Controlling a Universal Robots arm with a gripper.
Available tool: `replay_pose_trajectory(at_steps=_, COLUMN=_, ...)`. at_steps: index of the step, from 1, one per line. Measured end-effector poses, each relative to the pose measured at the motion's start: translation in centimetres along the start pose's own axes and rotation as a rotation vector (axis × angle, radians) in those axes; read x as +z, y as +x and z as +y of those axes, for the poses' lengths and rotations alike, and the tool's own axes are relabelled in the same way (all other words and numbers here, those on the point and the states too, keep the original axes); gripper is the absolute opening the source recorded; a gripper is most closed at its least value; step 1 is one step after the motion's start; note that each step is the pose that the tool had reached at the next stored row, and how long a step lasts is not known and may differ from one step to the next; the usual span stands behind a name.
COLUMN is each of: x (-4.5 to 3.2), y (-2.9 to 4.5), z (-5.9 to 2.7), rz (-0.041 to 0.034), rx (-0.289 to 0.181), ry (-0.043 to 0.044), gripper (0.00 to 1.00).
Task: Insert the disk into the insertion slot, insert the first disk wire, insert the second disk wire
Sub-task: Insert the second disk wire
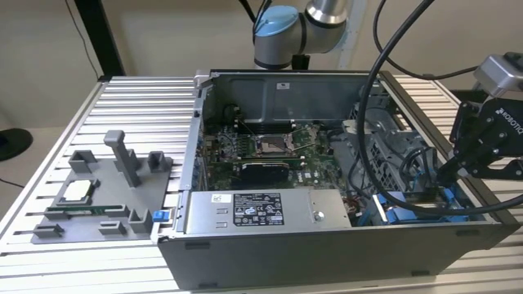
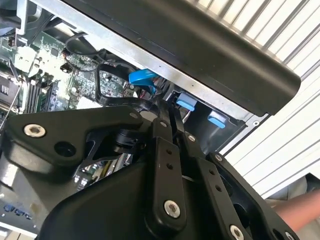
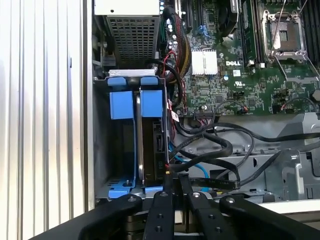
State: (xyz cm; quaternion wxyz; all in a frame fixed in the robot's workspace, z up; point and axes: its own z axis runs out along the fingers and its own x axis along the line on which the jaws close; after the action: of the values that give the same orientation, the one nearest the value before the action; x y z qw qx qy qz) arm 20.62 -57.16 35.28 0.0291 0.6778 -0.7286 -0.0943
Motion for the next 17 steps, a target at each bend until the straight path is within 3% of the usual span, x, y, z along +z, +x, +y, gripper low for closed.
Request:
replay_pose_trajectory(at_steps=9, x=-0.37, y=-0.03, z=0.11, rz=0.0002, rx=0.0, ry=-0.0006, gripper=0.0)
replay_pose_trajectory(at_steps=17, x=-1.35, y=-0.03, z=0.65, rz=0.0001, rx=0.0, ry=-0.0007, gripper=0.0)
